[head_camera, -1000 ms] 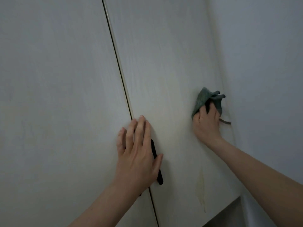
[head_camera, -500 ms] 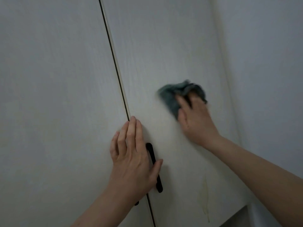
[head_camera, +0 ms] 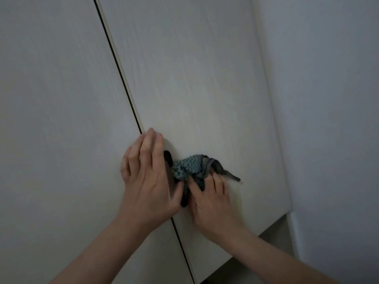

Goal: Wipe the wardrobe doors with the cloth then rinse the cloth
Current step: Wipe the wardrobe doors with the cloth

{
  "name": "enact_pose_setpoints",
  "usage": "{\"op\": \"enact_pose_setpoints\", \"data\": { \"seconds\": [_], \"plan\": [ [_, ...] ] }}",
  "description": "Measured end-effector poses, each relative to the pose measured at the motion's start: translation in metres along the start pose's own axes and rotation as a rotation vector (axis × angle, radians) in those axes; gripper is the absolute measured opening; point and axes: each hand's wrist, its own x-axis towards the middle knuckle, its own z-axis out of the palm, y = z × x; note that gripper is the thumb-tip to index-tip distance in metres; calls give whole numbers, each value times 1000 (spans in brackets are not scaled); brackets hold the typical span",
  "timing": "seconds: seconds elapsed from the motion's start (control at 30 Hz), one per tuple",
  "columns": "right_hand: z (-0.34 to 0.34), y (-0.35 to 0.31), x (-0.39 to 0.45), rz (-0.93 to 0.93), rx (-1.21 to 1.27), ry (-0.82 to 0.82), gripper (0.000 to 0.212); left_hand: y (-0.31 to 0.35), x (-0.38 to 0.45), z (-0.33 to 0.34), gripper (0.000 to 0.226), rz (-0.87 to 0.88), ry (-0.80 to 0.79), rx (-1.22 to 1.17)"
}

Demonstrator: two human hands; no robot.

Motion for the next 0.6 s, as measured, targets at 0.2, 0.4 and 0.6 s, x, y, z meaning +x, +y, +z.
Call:
{"op": "enact_pose_setpoints", "data": {
  "seconds": [0.2,0.4,0.6],
  "plan": [
    [-9,94,47,210,-63,-75,52,0,-17,3,95,12,-45,2],
    [-4,128,41,740,43,-73,56,4,-21,9,102,-15,-52,15],
    [10,7,-62,325,21,-154,45,10,-22,12,102,-47,-46,59]
  ]
}}
